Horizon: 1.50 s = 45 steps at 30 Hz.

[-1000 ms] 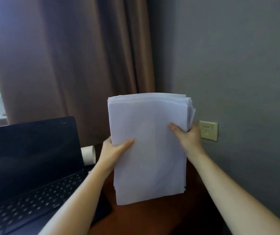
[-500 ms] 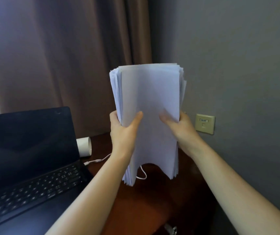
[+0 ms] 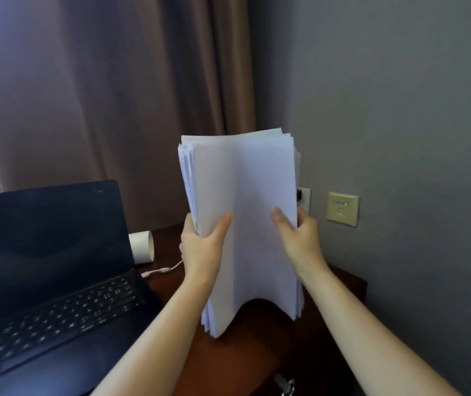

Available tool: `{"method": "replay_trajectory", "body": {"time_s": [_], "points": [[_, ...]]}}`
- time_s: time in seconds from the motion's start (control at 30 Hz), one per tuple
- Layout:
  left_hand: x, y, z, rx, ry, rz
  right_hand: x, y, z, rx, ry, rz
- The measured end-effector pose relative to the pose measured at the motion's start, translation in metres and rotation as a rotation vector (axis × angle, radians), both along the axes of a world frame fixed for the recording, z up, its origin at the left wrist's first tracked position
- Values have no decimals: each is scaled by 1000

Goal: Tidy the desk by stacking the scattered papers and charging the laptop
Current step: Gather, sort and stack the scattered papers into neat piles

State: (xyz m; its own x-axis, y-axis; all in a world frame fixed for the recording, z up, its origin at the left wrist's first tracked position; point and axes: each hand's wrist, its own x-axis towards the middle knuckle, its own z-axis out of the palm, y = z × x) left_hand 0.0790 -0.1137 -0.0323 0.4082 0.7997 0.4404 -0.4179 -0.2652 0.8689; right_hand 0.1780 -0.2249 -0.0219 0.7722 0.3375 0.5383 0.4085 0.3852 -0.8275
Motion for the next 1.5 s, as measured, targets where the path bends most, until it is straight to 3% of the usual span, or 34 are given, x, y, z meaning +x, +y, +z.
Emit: {"method": "replay_trajectory", "body": {"time_s": [0.13, 0.23, 0.37, 0.5, 0.77, 1.03, 1.5], "points": [[-14, 12, -15, -44, 61, -48, 0, -16, -16, -103, 86, 85], [-18, 17, 8, -45, 56, -56, 2, -27, 10, -108, 49, 101], [-19, 23, 81, 6, -7, -11, 2, -26, 83, 95, 64, -62], [-14, 18, 116, 0, 77, 63, -1, -10, 118, 77, 54, -215], [-13, 8, 125, -73, 93, 214, 12, -4, 115, 24, 12, -412], [-16, 12, 124, -69, 131, 218, 5, -8, 108, 37, -218, -300], [-11, 18, 124, -55, 135, 217, 12, -5, 115, 1, -53, -374]]}}
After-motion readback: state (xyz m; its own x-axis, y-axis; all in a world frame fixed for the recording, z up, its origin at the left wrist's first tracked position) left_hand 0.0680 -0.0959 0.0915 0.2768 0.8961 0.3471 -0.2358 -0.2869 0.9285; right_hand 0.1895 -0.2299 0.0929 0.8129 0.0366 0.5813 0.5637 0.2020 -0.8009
